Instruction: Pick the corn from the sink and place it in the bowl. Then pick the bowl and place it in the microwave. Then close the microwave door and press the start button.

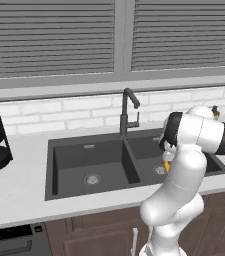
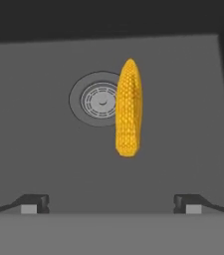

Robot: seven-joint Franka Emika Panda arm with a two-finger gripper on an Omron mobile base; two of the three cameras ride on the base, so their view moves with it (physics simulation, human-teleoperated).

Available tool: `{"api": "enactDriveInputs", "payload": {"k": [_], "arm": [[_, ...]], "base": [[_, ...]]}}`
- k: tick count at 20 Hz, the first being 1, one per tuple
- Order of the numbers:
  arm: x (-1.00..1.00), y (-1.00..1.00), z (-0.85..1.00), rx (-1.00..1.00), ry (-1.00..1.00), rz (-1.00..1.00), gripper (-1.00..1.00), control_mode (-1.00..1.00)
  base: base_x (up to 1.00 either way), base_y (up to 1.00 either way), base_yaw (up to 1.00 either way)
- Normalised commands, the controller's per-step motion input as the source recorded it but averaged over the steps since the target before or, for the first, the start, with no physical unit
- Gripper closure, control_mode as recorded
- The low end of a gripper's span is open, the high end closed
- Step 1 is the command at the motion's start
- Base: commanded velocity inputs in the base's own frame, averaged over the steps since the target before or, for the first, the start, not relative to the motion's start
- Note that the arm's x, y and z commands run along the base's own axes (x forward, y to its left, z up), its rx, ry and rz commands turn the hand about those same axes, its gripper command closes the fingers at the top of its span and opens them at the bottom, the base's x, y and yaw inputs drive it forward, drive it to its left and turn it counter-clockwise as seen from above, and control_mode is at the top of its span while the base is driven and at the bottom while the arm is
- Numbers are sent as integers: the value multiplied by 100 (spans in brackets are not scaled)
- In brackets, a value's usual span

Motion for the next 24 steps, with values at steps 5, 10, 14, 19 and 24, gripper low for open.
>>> {"api": "enactDriveInputs", "payload": {"k": [5,10,14,19,24], "arm": [[46,-3,-32,0,0,0,-100,-100],[27,-22,-47,3,0,0,-100,-100],[30,-27,-43,5,0,0,-100,-100],[31,-4,-41,1,0,0,-100,-100],[24,0,-41,0,0,0,-100,-100]], "base": [[0,0,0],[0,0,0],[0,0,0],[0,0,0],[0,0,0]]}}
